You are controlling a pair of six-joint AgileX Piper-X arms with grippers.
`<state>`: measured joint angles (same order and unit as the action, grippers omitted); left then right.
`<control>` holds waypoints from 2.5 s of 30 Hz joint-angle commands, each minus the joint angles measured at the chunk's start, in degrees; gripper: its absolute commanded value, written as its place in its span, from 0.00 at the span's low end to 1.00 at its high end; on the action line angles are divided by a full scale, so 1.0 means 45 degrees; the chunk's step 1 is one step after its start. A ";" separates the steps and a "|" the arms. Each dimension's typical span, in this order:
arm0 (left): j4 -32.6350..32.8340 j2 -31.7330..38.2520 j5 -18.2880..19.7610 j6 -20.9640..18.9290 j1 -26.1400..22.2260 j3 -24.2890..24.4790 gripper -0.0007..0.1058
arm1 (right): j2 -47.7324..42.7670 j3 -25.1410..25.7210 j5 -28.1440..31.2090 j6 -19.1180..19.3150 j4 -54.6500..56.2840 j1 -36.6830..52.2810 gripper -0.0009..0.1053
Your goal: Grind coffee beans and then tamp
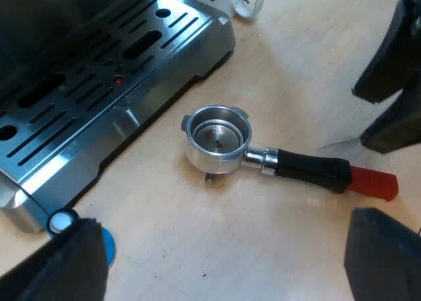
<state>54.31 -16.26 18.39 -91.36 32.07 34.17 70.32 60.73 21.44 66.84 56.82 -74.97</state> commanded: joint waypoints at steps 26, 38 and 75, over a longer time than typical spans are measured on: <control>-0.0090 0.0078 -0.1115 0.0076 0.0054 0.0022 0.75 | -0.2697 0.0281 0.1089 0.4734 -0.2957 0.0032 0.65; -0.1753 -0.0747 -0.2135 -0.0546 -0.0225 -0.0423 0.75 | -0.2697 0.0281 0.1089 0.4734 -0.2957 0.0032 0.65; -0.7423 -0.9715 -0.1084 -0.0593 -0.2391 -0.0865 0.75 | -0.2697 0.0281 0.1089 0.4757 -0.2871 0.0032 0.65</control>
<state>21.56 -61.36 14.10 -93.99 21.31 30.13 58.56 61.40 26.31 87.52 43.85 -74.97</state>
